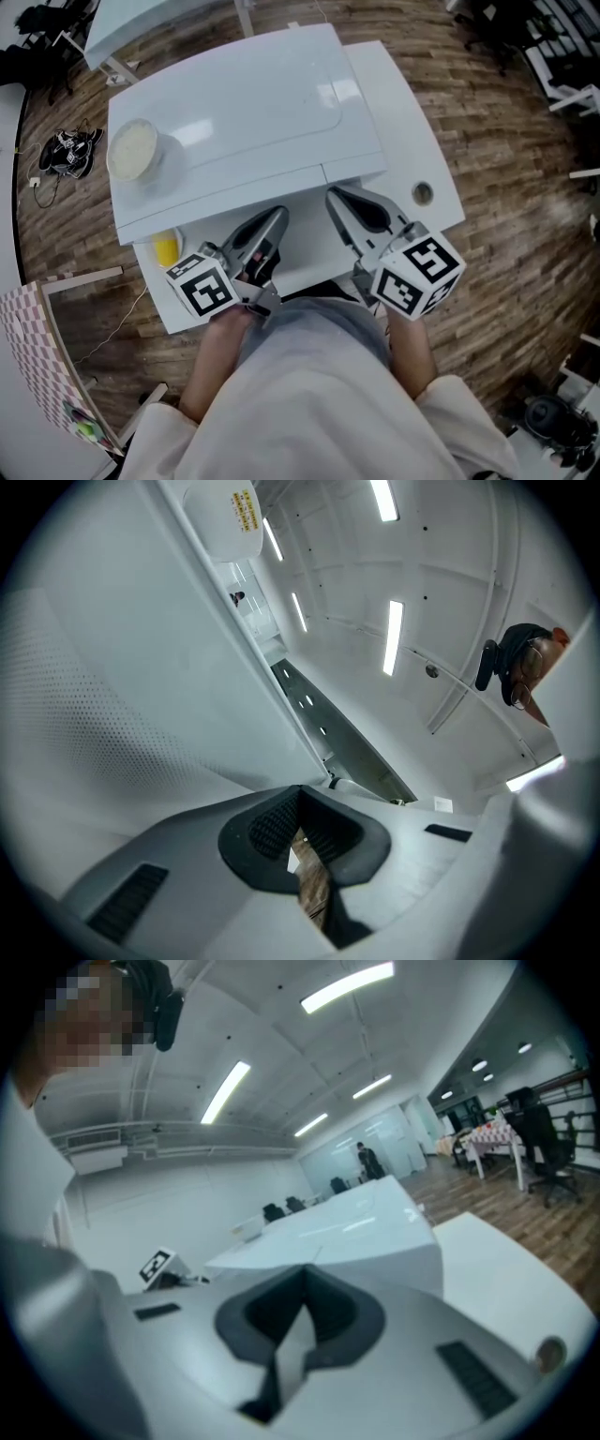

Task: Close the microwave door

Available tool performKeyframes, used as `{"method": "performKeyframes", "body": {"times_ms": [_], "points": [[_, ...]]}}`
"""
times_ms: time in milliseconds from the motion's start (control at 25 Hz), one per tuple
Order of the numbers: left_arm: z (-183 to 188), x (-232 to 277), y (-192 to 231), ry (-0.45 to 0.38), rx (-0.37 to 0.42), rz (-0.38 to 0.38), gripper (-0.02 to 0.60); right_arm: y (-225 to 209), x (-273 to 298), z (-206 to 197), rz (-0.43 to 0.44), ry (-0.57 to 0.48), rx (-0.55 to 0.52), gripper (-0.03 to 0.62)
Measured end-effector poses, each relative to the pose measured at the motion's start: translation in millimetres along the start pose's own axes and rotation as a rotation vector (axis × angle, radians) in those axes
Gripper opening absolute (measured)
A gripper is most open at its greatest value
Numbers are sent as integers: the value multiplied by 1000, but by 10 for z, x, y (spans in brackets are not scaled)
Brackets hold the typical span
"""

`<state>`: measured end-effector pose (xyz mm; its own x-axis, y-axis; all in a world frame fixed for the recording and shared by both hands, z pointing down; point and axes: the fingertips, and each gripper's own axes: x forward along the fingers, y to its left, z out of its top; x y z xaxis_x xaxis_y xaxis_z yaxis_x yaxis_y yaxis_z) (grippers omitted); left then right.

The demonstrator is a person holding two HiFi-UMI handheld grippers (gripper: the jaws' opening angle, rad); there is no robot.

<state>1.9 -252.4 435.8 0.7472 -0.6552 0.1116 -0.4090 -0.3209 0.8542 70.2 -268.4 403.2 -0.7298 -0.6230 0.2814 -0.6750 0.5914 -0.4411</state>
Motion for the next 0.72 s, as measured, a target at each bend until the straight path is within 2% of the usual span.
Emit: {"method": "performKeyframes", "body": {"times_ms": [160,720], "points": [[-28,1,-50,12,-2,-26,17,-25,-94,32,-11,3,-45,20],[-256,-182,-232,32,19,-37,17,51,-693,-39,-10,-10,-22,20]]}}
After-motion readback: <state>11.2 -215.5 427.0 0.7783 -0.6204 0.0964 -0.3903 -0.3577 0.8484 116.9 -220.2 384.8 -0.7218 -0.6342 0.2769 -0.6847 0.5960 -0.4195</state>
